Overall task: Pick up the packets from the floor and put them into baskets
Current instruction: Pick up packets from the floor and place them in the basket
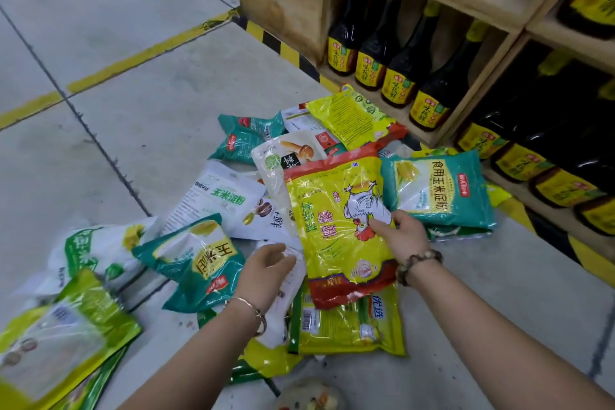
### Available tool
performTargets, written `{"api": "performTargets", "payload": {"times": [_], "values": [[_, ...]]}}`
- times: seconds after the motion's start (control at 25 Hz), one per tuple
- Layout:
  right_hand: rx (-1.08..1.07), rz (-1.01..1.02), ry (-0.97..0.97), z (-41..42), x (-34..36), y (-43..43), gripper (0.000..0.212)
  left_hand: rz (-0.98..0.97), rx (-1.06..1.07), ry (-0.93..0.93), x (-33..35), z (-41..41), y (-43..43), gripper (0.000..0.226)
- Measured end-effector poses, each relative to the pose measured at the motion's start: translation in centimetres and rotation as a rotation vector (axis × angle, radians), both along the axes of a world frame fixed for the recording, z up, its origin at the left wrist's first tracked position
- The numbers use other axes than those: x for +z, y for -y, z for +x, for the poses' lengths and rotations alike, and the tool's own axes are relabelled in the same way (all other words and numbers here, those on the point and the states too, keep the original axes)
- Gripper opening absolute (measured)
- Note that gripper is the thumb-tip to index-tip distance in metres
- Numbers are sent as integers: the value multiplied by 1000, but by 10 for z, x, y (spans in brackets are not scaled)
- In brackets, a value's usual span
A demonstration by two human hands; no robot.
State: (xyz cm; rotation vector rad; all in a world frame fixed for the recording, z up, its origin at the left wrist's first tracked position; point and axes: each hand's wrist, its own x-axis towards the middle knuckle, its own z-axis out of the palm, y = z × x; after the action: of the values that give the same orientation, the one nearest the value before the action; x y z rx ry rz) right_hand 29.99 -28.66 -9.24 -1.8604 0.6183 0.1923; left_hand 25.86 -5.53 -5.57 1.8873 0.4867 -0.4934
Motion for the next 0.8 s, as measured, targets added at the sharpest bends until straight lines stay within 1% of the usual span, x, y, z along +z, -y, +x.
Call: {"api": "performTargets", "payload": {"times": [0.08,0.12,0.16,0.2,0.24,0.28,0.32,0.36,0.4,0.44,0.48,0.52,0.6,0.68,0.72,0.76,0.8], "values": [[42,174,59,-9,19,6,15,-142,111,-148,4,4,-5,52],[76,248,74,-13,28,4,6,-258,156,-256,5,6,-8,58],[105,286,85,-18,35,-1,6,-415,190,-356,8,8,-11,64],[125,312,93,-22,40,-9,8,-577,214,-418,11,7,-13,69],[143,319,97,-27,39,-17,7,-690,236,-432,13,5,-14,74],[157,329,94,-32,38,-26,5,-722,246,-425,13,1,-14,82],[173,317,87,-38,35,-34,13,-689,263,-418,11,-4,-14,94],[203,316,83,-44,32,-41,16,-633,283,-420,9,-9,-14,109],[240,301,80,-49,30,-47,12,-579,311,-423,8,-13,-15,120],[280,295,65,-50,29,-51,10,-547,334,-421,7,-17,-15,126],[328,279,42,-49,29,-52,13,-516,353,-421,5,-19,-15,127],[371,251,26,-46,28,-51,16,-477,377,-407,5,-21,-15,121],[414,94,16,-37,22,-42,20,-372,451,-360,5,-21,-18,98],[446,-246,-55,-32,9,-24,12,-303,504,-300,4,-18,-27,80],[532,-422,-125,-32,2,-18,30,-303,521,-287,1,-19,-34,78],[645,-534,-201,-36,-7,-14,53,-309,523,-287,1,-22,-40,79],[730,-583,-254,-39,-15,-15,73,-303,512,-295,1,-25,-46,79]]}}
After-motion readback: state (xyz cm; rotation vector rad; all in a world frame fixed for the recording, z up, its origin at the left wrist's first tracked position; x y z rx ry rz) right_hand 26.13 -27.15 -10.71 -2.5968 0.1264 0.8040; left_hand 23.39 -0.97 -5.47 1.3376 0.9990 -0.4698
